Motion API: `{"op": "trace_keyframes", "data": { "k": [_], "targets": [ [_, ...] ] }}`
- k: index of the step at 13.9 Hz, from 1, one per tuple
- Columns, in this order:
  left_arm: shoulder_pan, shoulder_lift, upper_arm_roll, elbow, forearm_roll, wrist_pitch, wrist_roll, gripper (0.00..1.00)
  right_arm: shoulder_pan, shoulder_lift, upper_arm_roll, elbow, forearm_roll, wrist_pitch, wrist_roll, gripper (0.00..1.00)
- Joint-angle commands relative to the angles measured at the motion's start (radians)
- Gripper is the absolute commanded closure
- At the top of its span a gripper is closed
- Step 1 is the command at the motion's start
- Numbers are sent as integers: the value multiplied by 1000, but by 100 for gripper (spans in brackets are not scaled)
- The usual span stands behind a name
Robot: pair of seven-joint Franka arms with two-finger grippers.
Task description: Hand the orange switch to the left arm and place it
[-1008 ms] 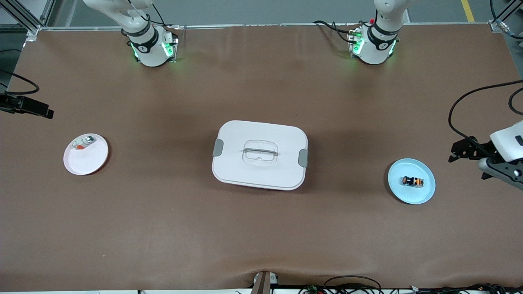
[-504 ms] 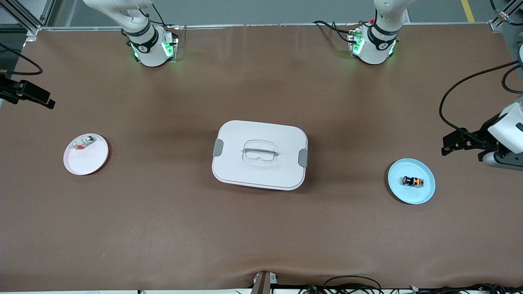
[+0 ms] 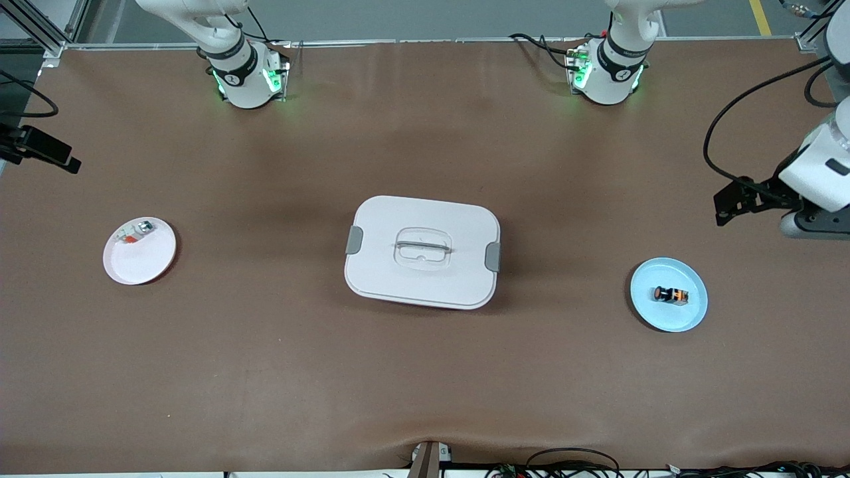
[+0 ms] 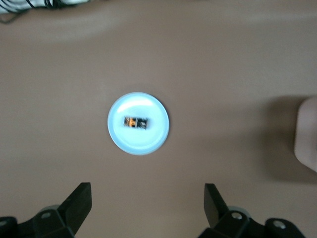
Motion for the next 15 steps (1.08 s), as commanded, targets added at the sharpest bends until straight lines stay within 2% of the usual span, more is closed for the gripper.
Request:
{"op": "trace_keyframes", "data": {
  "k": [1, 3, 9, 15],
  "targets": [
    [-148, -60, 175, -20, -55, -63, -1, 0, -18, -46, 15, -50, 17, 18, 2, 0],
    [-170, -85, 201, -17, -55, -112, -1, 0, -18, -46, 15, -52, 17, 18, 0, 0],
    [-160, -143, 183, -58, -55, -155, -4, 0, -11, -60, 17, -64, 14, 19, -24, 0],
    [-34, -154, 68, -63, -55, -155, -2, 0, -10, -69, 15, -69, 8, 48, -52, 0]
  ]
}}
